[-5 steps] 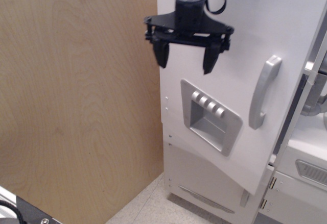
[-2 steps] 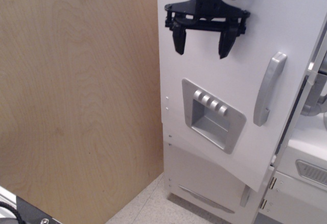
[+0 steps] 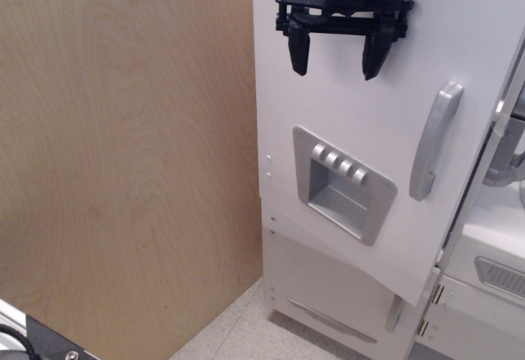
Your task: Close fridge
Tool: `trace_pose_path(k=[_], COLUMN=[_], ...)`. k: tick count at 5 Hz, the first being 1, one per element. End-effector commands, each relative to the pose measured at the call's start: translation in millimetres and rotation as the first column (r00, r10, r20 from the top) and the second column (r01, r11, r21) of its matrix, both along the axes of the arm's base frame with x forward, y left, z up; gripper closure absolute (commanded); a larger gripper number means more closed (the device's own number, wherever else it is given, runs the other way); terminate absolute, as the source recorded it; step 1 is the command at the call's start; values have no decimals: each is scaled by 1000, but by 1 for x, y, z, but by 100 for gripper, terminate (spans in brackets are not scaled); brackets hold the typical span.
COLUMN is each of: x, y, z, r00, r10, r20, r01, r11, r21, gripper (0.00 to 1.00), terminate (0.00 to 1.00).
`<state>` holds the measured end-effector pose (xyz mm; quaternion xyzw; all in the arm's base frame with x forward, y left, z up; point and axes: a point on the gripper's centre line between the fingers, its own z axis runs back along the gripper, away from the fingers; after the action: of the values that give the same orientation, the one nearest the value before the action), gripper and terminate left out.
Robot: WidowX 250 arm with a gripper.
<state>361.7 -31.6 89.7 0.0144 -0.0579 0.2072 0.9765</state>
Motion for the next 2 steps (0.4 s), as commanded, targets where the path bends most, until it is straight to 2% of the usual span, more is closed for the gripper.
trace_pose_path(k=[1,2], x=[19,24], y=[-1,-1], z=[21,23], r00=[998,997], r10=[20,31], r20=[66,68], r01=[-19,-30], r11=[1000,999], r21=[-11,-16], gripper=[0,0], terminate=[0,0])
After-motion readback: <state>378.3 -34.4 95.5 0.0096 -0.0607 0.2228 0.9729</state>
